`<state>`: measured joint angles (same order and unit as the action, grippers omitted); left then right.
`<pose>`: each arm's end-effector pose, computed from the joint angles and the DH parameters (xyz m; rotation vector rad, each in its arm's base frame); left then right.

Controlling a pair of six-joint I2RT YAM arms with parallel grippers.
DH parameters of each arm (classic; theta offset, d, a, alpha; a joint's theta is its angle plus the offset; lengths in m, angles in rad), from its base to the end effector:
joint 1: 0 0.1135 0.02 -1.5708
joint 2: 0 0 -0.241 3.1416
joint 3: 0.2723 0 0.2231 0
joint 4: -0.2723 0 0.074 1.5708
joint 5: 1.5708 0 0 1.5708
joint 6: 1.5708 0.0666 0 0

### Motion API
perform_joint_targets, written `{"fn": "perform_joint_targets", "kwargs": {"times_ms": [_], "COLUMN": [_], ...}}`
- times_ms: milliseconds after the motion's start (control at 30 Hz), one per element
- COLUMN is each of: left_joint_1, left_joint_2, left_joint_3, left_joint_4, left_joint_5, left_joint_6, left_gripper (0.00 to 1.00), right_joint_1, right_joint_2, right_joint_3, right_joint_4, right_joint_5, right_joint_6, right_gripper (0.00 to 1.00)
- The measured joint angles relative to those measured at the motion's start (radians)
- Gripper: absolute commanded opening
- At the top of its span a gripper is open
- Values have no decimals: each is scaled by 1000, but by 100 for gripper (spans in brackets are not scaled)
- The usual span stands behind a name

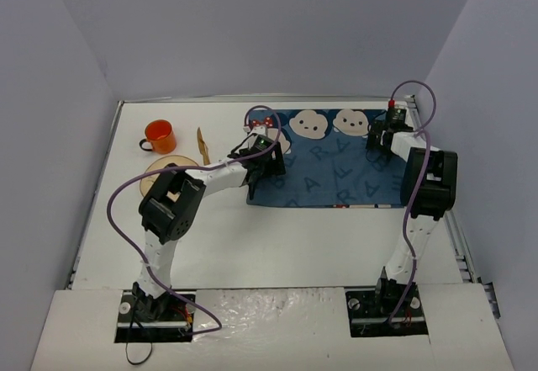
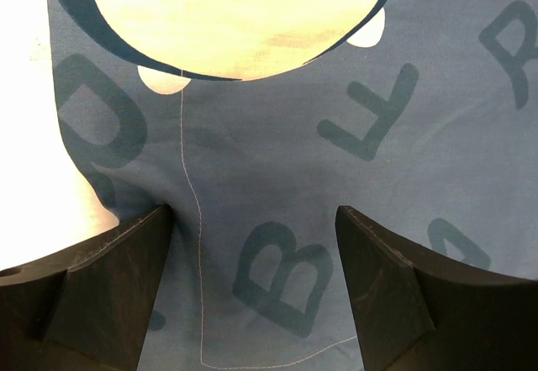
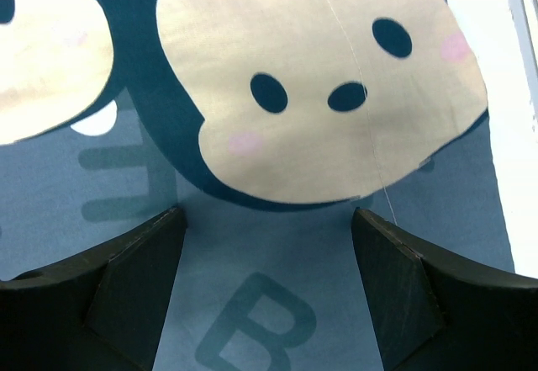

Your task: Set the dinner table for one person

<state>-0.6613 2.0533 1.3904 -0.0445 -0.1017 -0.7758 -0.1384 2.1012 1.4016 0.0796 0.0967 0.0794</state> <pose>0.3551 -0.2678 0.1509 -0.1899 2.3483 -0.6241 0.4539 -0.0697 0.1474 0.2923 2.1713 -0.1392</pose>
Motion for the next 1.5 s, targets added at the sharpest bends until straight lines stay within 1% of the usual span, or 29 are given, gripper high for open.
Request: {"fn": "perform_joint_targets", "kwargs": {"times_ms": [300, 600, 700, 767, 800, 867, 1000, 1100, 1200, 1267, 1400, 1500], "left_joint_1": [0, 10, 19, 22, 22, 23, 29, 36, 42, 43, 47, 66], "left_joint_2": [5, -19, -27, -30, -31, -32, -42, -83, -154, -222, -401, -564], "left_joint_3": [8, -28, -34, -33, -30, -15, 14, 15, 19, 20, 10, -46], "left_joint_4": [-5, 4, -5, -12, -22, -56, -169, -251, -301, -321, -327, -318], "left_joint_5": [-10, -27, -27, -26, -26, -26, -35, -49, -56, -61, -76, -80], "left_joint_6": [-16, -49, -51, -47, -42, -28, 15, 43, 64, 71, 85, 86], "left_gripper": [76, 82, 86, 91, 95, 97, 97, 97, 97, 97, 97, 97], "right_joint_1": [-1, -2, -5, -5, -5, -5, -5, -5, 3, 8, 39, 61], "right_joint_2": [44, 57, 61, 62, 62, 62, 56, 31, -29, -100, -302, -463], "right_joint_3": [63, 85, 91, 92, 92, 92, 93, 93, 94, 94, 94, 75], "right_joint_4": [-3, -6, -10, -10, -10, -11, -21, -46, -68, -77, -81, -63], "right_joint_5": [-1, -2, -8, -12, -14, -18, -25, -27, -31, -33, -45, -83], "right_joint_6": [-7, -8, -9, -9, -9, -9, -9, -10, -10, -9, 0, 22], "right_gripper": [77, 77, 77, 77, 77, 78, 79, 82, 85, 88, 98, 100]}}
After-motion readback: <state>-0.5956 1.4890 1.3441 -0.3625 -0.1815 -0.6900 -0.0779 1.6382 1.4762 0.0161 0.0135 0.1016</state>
